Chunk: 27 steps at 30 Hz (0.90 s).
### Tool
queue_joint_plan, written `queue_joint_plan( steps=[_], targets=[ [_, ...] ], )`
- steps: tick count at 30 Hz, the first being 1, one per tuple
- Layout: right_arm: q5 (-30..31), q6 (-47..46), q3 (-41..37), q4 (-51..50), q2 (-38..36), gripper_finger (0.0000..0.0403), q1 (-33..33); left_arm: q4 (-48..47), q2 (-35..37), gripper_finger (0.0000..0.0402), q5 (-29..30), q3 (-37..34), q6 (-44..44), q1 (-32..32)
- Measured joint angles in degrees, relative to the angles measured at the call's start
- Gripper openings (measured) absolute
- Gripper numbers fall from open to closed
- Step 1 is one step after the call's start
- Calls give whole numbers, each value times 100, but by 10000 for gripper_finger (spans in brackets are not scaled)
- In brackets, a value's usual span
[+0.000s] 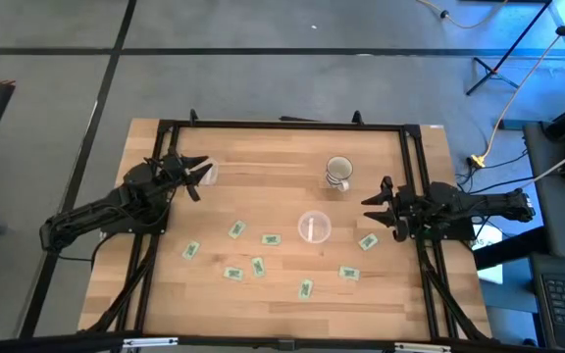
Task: Pick and place Stevia / Truvia into bins
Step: Put the green stevia packet into the circular transparent container
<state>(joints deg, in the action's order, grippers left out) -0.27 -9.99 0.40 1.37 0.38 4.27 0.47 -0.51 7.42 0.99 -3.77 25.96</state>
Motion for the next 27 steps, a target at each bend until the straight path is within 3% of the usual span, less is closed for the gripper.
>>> queue_joint_plan(
  steps=[11,23,27],
  targets=[
    [57,6,0,127,-2,171,0,0,0,130,0,0,2,-1],
    [-92,1323,31,173,105,171,-2,0,0,130,0,-1,2,-1],
    [85,1485,525,-73,510,171,0,0,0,130,0,-2,2,-1]
  ],
)
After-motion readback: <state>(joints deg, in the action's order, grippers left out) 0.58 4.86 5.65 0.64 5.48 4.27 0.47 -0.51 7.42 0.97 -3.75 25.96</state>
